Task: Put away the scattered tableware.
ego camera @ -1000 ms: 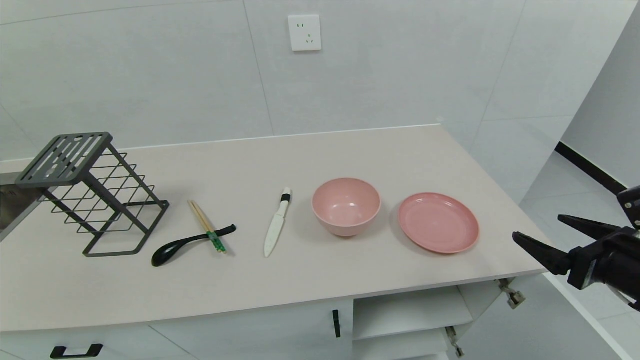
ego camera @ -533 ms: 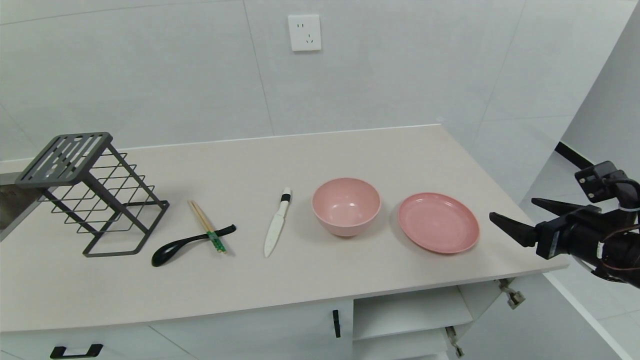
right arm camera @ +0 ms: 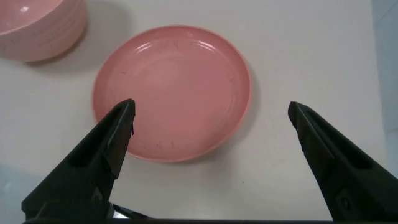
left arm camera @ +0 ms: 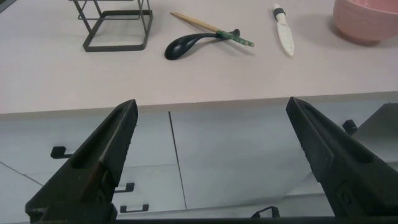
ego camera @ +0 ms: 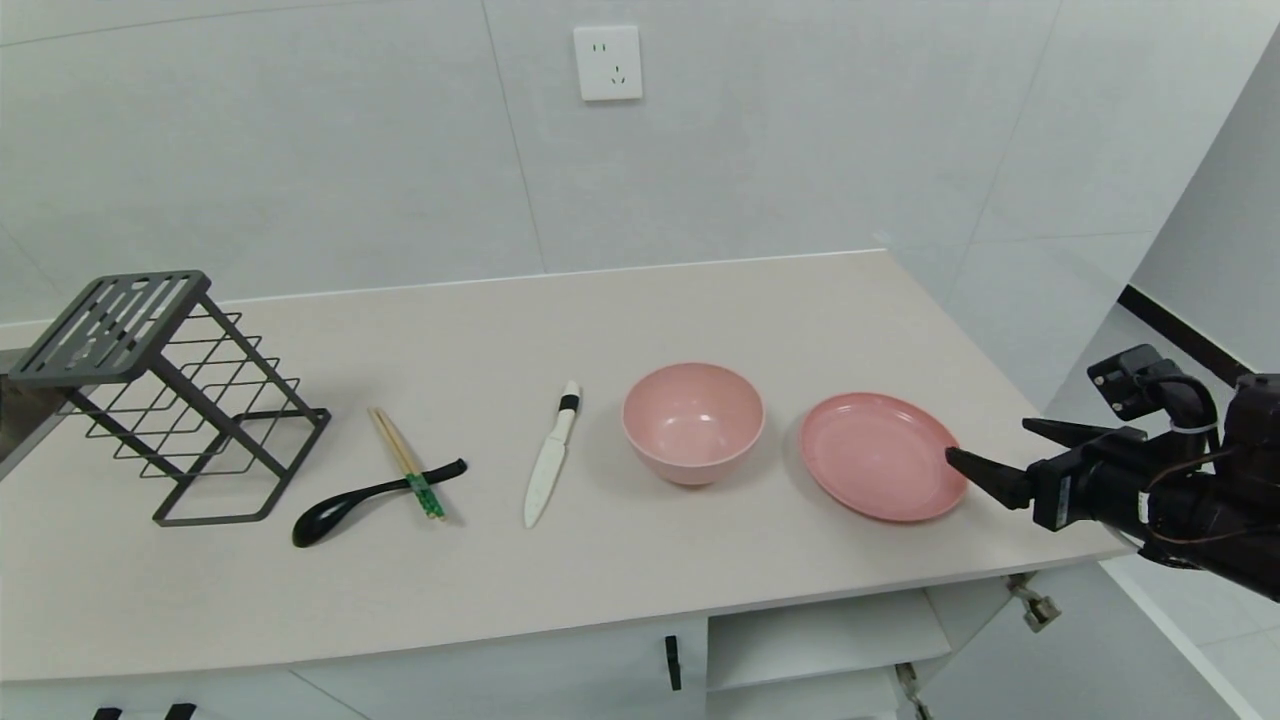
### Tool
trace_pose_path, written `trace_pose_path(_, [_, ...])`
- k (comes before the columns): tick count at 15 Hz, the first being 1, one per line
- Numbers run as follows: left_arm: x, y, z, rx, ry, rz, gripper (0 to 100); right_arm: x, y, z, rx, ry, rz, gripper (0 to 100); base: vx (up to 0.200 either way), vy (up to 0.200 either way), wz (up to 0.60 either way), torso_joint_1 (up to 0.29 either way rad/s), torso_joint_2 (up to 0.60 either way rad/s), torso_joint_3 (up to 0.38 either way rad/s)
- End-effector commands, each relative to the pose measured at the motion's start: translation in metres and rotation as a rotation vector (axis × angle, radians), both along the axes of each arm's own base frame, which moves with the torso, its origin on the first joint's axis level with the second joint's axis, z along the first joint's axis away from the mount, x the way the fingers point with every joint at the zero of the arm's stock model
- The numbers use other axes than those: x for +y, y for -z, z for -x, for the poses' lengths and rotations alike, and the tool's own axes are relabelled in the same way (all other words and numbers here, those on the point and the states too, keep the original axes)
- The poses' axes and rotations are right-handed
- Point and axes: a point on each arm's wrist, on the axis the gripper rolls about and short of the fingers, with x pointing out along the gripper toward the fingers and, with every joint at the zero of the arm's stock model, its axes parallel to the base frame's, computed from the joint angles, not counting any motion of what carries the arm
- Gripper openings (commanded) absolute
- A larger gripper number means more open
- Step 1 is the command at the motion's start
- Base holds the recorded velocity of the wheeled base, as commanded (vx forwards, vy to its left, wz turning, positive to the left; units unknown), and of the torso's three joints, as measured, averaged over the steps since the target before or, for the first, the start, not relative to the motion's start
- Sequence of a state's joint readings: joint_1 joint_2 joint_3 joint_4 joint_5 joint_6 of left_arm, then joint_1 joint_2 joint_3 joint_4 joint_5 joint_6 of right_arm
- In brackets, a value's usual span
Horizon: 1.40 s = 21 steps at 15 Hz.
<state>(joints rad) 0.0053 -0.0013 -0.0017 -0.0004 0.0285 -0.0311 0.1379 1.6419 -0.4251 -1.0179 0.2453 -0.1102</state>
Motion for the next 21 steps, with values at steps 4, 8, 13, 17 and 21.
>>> trace_pose_path(4, [0.000,0.000,0.000,0.002,-0.005,0.007,100,0.002,0.001,-0.008,-0.008,-0.002,-0.002,100,0.050,0.000,0.00,0.001,0.00,0.001])
trace_pose_path(8, [0.000,0.000,0.000,0.000,-0.006,0.006,100,0.003,0.012,-0.015,0.032,-0.002,0.005,100,0.100,0.000,0.00,-0.001,0.00,0.001])
trace_pose_path(13, [0.000,0.000,0.000,0.000,-0.006,0.007,100,0.004,0.018,-0.038,0.043,0.004,-0.001,100,0.000,0.000,0.00,0.000,0.00,0.000])
trace_pose_path(17, [0.000,0.000,0.000,0.000,-0.006,0.009,100,0.004,0.027,-0.047,0.066,0.011,0.002,100,0.000,0.000,0.00,0.000,0.00,0.000])
trace_pose_path(21, [0.000,0.000,0.000,0.000,-0.006,0.009,100,0.004,0.034,-0.052,0.080,0.018,-0.023,100,0.000,0.000,0.00,0.000,0.00,0.000])
